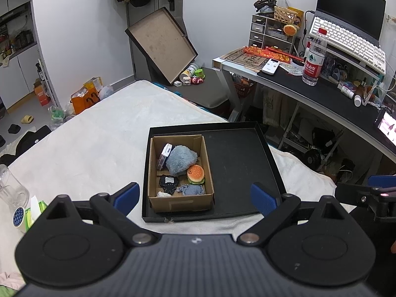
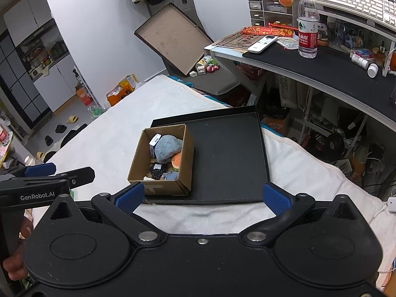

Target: Organize soft objects

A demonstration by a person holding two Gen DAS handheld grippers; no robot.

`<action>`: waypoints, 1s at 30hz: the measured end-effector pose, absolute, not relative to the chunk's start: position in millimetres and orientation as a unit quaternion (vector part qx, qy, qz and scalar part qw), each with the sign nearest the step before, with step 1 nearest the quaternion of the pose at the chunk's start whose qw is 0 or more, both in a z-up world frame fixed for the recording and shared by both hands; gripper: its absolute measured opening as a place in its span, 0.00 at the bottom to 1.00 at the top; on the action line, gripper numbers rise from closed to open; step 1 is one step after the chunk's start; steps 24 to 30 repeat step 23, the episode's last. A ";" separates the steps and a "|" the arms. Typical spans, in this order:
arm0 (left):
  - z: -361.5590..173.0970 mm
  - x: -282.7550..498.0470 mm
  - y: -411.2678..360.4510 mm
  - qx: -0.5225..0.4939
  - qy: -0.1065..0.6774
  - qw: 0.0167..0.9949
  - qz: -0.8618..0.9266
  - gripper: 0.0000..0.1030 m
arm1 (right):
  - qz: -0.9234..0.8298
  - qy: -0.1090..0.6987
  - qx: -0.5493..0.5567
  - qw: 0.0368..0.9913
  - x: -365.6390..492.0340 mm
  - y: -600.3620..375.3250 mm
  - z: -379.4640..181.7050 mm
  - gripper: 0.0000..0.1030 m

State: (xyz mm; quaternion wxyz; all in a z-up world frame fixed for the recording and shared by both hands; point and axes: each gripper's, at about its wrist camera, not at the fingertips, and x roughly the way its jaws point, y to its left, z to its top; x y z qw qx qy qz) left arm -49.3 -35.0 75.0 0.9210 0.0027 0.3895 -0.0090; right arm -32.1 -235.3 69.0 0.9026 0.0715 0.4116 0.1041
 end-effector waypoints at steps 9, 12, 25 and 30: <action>71.1 -47.5 -37.3 0.000 0.391 0.920 -0.009 0.93 | 0.103 0.414 0.071 0.902 -32.7 -233.4 67.3 1.00; 70.0 -47.9 -38.2 0.003 0.388 0.921 -0.009 0.93 | 0.101 0.415 0.070 0.901 -32.5 -233.0 66.5 1.00; 67.5 -43.5 -37.5 0.003 0.385 0.923 -0.017 0.93 | 0.103 0.418 0.071 0.900 -29.2 -234.5 65.4 1.00; 67.5 -43.5 -37.5 0.003 0.385 0.923 -0.017 0.93 | 0.103 0.418 0.071 0.900 -29.2 -234.5 65.4 1.00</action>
